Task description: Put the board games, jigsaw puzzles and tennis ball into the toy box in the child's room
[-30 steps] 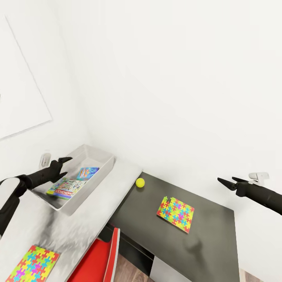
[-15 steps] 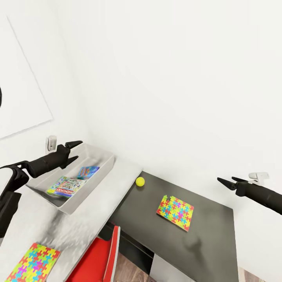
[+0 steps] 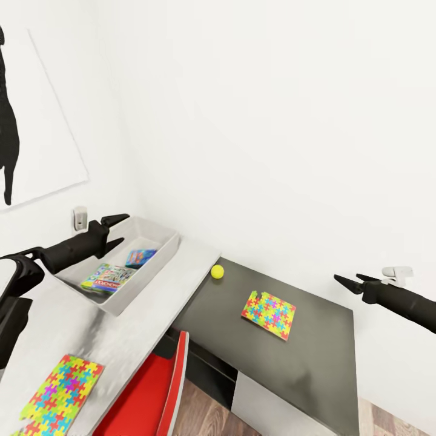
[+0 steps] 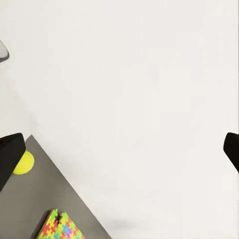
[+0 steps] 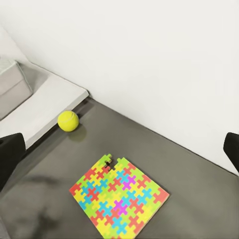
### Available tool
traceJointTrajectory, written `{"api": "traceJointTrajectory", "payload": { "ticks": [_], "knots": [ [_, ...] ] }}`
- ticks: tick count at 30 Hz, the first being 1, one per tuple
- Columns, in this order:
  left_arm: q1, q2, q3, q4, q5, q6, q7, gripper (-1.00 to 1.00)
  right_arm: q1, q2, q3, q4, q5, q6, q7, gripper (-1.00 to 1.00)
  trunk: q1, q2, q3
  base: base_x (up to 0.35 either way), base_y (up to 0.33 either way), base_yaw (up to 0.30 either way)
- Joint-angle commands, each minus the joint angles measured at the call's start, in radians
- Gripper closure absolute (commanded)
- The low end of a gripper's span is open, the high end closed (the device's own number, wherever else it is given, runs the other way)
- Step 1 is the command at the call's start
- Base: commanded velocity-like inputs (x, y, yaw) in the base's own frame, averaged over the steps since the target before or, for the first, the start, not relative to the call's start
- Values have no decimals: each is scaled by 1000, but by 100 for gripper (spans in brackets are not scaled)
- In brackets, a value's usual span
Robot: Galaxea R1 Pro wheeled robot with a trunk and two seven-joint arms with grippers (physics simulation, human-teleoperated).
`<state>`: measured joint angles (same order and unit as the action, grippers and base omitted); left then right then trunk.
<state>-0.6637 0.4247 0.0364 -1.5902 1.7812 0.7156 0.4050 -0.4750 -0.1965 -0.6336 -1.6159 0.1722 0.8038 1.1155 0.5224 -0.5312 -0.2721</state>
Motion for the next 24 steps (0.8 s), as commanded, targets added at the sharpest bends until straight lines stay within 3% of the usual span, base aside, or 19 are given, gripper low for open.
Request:
{"api": "traceJointTrajectory", "payload": {
  "ticks": [1,5,7,9,11,13,17,24],
  "knots": [
    [-1,0,2,-4,11,3,8,-100,-2,0,-1,-1,10,6,9,-100,0,-2,-2,-14,2,0],
    [0,1,8,-12,30,4,2,-100,-4,2,0,-1,16,9,3,-100,0,-2,-2,-8,1,0],
    [4,7,16,-15,66,18,-14,-100,-8,4,1,0,23,11,-4,-100,0,-2,-2,-4,1,0],
    [21,27,116,-17,109,75,-51,-100,-12,6,12,-1,47,13,-50,-100,0,-2,-2,-1,0,0],
    [46,44,187,-17,121,110,-61,-100,-13,7,29,-1,55,13,-71,-100,0,-2,-2,0,0,0],
    [74,70,230,-17,129,128,-65,-100,-13,10,46,-1,59,14,-83,-100,0,-2,-2,0,0,0],
    [114,98,262,-17,140,142,-69,-100,-15,14,66,1,63,14,-107,-100,0,-2,-2,0,0,61],
    [133,112,273,-17,146,148,-69,-100,-31,18,77,12,63,45,-186,-100,0,-2,-2,0,0,215]
  ]
}}
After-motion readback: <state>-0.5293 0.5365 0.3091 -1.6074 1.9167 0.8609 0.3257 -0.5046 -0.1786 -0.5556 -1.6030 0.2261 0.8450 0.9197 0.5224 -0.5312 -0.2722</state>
